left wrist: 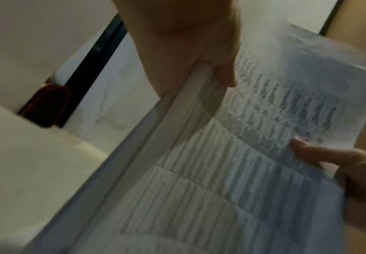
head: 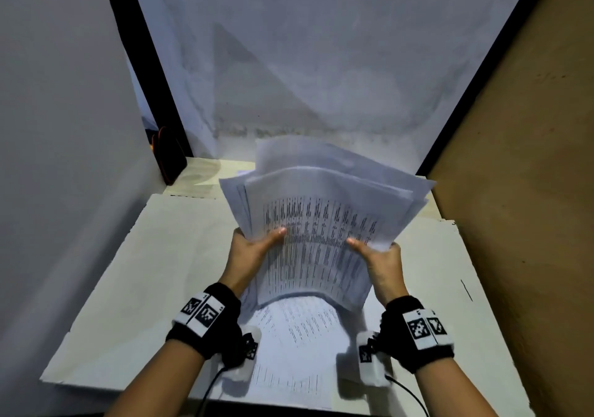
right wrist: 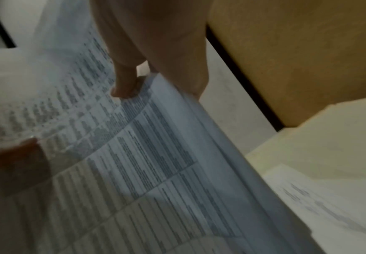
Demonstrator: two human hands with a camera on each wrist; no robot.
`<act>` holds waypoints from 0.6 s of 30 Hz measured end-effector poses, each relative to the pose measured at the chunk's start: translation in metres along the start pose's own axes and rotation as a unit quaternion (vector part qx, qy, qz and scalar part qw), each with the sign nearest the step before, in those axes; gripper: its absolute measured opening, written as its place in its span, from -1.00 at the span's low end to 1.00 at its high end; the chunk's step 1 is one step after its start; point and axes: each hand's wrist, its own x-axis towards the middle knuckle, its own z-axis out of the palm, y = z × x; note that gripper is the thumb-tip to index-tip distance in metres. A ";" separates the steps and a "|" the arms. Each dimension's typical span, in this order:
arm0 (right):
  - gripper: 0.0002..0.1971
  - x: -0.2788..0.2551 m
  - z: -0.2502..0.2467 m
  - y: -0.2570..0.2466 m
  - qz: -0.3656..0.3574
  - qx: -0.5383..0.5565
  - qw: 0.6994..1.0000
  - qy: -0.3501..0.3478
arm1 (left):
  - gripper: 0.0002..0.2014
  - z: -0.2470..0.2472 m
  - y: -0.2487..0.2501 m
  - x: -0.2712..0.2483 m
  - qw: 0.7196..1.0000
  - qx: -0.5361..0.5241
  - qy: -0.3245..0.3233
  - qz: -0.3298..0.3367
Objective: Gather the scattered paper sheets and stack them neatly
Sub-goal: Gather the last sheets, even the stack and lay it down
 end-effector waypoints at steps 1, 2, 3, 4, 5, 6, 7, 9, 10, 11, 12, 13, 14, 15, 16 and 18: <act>-0.62 -0.001 0.001 -0.005 -0.006 0.003 1.000 -0.012 | -0.75 0.000 0.005 -0.001 1.000 0.004 0.010 0.013; -0.72 -0.003 0.002 -0.010 -0.015 0.003 1.000 -0.022 | -0.80 0.001 0.009 -0.003 1.000 0.007 0.016 0.025; -0.74 -0.003 0.003 -0.013 -0.020 0.004 0.999 -0.033 | -0.80 0.001 0.012 -0.004 0.999 0.007 0.018 0.036; -0.71 -0.004 0.003 -0.015 -0.027 0.009 0.999 -0.038 | -0.77 0.002 0.014 -0.006 0.999 0.005 0.023 0.048; -0.60 -0.004 0.004 -0.017 -0.024 0.020 0.999 -0.037 | -0.67 0.002 0.016 -0.007 0.998 -0.005 0.029 0.061; -0.41 -0.004 0.006 -0.019 -0.020 0.026 0.999 -0.031 | -0.51 0.003 0.016 -0.007 0.996 -0.020 0.039 0.072; -0.26 -0.004 0.008 -0.023 -0.019 0.036 0.999 -0.027 | -0.32 0.003 0.017 -0.008 0.995 -0.036 0.048 0.077; -0.22 -0.005 0.012 -0.029 -0.029 0.053 0.998 -0.017 | -0.01 0.005 0.017 -0.009 0.994 -0.053 0.053 0.079; -0.29 -0.005 0.013 -0.033 -0.036 0.058 0.998 -0.017 | 0.06 0.006 0.018 -0.011 0.994 -0.051 0.046 0.082; -0.31 -0.005 0.016 -0.036 -0.041 0.066 0.997 -0.013 | 0.08 0.008 0.019 -0.013 0.994 -0.048 0.037 0.088; -0.30 -0.005 0.018 -0.040 -0.049 0.071 0.996 -0.008 | 0.07 0.010 0.020 -0.015 0.994 -0.050 0.032 0.094; -0.28 -0.006 0.020 -0.044 -0.059 0.079 0.995 -0.002 | 0.04 0.011 0.023 -0.016 0.992 -0.063 0.036 0.100; -0.29 -0.006 0.023 -0.048 -0.067 0.086 0.994 0.006 | 0.01 0.012 0.026 -0.017 0.990 -0.084 0.046 0.105; -0.29 -0.006 0.026 -0.053 -0.073 0.095 0.993 0.015 | -0.02 0.013 0.030 -0.016 0.987 -0.102 0.059 0.114; -0.28 -0.006 0.029 -0.058 -0.079 0.102 0.991 0.026 | -0.04 0.015 0.035 -0.016 0.983 -0.109 0.073 0.125; -0.31 -0.006 0.036 -0.065 -0.088 0.108 0.989 0.053 | -0.09 0.020 0.045 -0.016 0.980 -0.092 0.102 0.146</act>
